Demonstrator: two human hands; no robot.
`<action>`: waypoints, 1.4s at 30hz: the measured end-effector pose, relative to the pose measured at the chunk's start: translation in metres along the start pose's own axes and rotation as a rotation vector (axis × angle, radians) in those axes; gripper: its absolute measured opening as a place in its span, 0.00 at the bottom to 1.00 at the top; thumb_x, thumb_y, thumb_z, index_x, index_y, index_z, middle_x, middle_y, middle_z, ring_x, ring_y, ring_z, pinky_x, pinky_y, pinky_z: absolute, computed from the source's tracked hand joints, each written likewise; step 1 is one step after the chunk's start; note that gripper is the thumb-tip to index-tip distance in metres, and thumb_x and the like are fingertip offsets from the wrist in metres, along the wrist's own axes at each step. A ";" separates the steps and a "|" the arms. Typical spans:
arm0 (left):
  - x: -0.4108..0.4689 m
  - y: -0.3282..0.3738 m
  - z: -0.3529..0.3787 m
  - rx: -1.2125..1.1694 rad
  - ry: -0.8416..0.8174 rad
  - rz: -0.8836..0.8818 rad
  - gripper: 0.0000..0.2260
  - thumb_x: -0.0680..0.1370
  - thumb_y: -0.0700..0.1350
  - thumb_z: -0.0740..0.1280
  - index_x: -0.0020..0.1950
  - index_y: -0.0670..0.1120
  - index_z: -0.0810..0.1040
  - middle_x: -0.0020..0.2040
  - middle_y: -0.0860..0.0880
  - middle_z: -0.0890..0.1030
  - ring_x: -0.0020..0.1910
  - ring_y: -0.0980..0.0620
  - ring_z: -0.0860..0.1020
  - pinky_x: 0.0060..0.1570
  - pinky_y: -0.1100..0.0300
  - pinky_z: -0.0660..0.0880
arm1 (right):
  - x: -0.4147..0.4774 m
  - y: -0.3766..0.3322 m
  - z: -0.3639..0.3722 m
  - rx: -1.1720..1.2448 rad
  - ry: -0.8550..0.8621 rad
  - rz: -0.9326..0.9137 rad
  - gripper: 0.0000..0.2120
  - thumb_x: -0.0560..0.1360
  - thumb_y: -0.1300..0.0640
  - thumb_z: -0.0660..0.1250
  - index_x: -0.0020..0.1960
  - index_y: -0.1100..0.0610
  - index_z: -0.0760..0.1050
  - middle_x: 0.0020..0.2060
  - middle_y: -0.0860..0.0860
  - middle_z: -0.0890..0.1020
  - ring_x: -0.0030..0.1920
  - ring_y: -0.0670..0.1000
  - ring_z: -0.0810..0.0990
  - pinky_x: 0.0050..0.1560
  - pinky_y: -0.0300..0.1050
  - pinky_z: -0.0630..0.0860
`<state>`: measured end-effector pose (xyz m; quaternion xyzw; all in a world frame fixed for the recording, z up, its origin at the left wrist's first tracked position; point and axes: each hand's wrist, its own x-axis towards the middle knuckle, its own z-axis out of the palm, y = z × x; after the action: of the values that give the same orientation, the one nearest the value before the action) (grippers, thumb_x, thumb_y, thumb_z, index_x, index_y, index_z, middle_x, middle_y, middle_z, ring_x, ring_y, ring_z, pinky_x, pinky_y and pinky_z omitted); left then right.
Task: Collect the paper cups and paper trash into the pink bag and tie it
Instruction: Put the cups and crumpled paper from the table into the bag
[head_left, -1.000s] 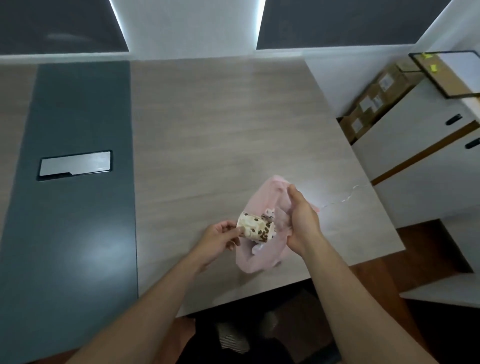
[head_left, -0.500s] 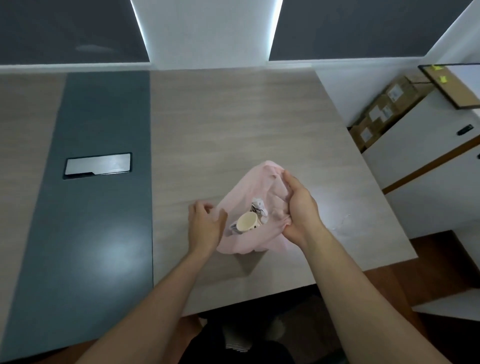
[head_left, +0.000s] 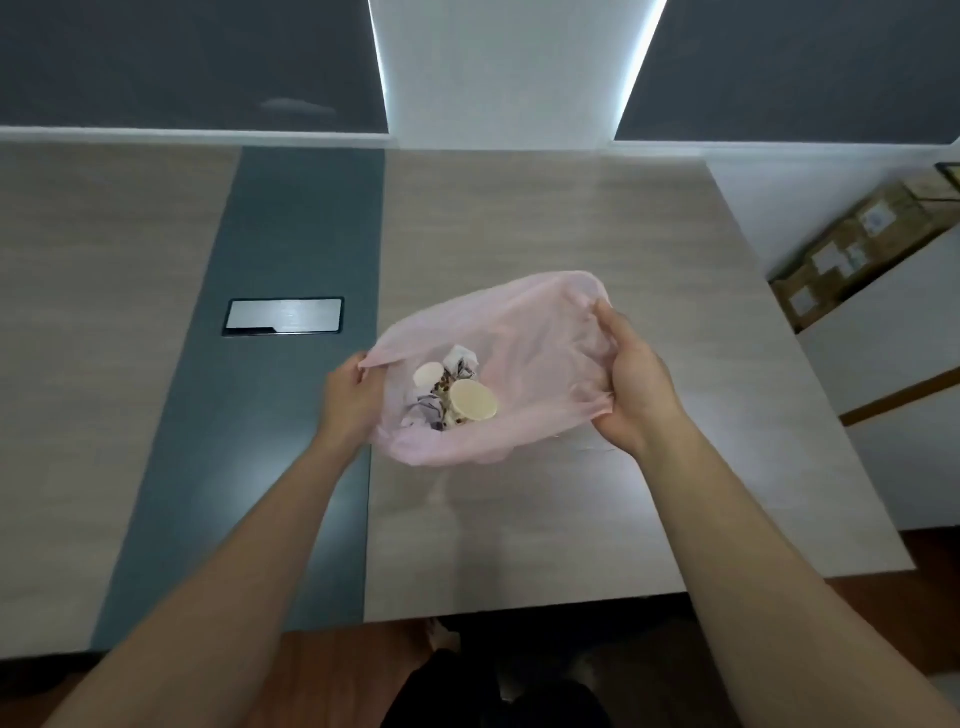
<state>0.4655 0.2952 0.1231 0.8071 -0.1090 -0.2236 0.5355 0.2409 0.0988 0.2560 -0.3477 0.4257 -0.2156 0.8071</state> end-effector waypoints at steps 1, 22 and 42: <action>0.002 0.003 -0.008 -0.050 0.021 -0.012 0.12 0.85 0.52 0.65 0.49 0.49 0.84 0.44 0.48 0.85 0.41 0.52 0.78 0.41 0.55 0.74 | 0.003 0.001 -0.002 -0.026 0.014 -0.014 0.14 0.85 0.48 0.71 0.62 0.57 0.86 0.46 0.52 0.90 0.38 0.52 0.88 0.28 0.42 0.79; -0.025 -0.056 -0.053 0.048 -0.259 -0.315 0.18 0.81 0.64 0.67 0.59 0.52 0.87 0.56 0.52 0.89 0.56 0.50 0.87 0.63 0.44 0.83 | 0.051 0.094 -0.061 -0.568 0.209 0.085 0.12 0.82 0.48 0.74 0.58 0.56 0.86 0.53 0.55 0.89 0.50 0.58 0.87 0.54 0.57 0.85; -0.153 -0.074 -0.030 0.238 -0.156 -0.111 0.45 0.77 0.58 0.75 0.87 0.49 0.54 0.83 0.49 0.65 0.80 0.47 0.67 0.79 0.45 0.67 | -0.045 0.095 -0.167 -0.861 0.105 -0.022 0.25 0.85 0.53 0.69 0.81 0.56 0.73 0.75 0.54 0.78 0.68 0.53 0.78 0.67 0.48 0.71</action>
<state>0.3415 0.4135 0.1023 0.8498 -0.1313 -0.3001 0.4129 0.0814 0.1280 0.1430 -0.6458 0.5134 -0.0442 0.5634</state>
